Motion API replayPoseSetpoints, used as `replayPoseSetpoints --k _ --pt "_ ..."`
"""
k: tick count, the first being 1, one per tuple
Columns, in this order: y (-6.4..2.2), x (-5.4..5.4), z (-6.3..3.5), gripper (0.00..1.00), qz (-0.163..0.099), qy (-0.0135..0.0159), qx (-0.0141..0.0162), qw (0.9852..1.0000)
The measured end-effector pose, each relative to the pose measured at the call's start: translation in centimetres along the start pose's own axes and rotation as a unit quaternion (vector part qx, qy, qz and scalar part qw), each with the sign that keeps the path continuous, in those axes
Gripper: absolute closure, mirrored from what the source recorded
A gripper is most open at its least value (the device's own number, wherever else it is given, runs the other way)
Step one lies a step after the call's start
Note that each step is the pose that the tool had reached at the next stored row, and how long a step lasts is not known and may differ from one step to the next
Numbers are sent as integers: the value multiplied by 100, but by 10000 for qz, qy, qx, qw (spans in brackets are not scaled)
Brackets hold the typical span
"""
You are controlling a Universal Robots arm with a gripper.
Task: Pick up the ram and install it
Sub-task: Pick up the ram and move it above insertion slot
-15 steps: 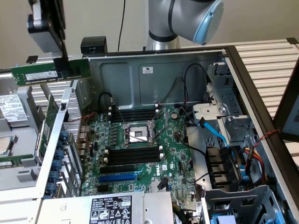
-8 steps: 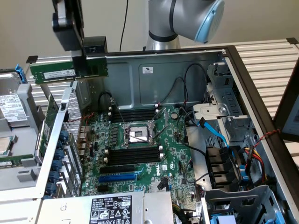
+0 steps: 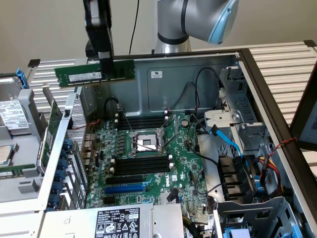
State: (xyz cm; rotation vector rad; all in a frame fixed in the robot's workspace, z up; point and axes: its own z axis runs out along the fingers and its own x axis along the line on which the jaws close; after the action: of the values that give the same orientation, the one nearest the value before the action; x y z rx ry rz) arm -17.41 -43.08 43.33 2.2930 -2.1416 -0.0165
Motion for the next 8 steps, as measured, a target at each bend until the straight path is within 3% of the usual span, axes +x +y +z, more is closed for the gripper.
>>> replayPoseSetpoints --k 8 --pt "-328 -122 92 86 0 -5 0 10000"
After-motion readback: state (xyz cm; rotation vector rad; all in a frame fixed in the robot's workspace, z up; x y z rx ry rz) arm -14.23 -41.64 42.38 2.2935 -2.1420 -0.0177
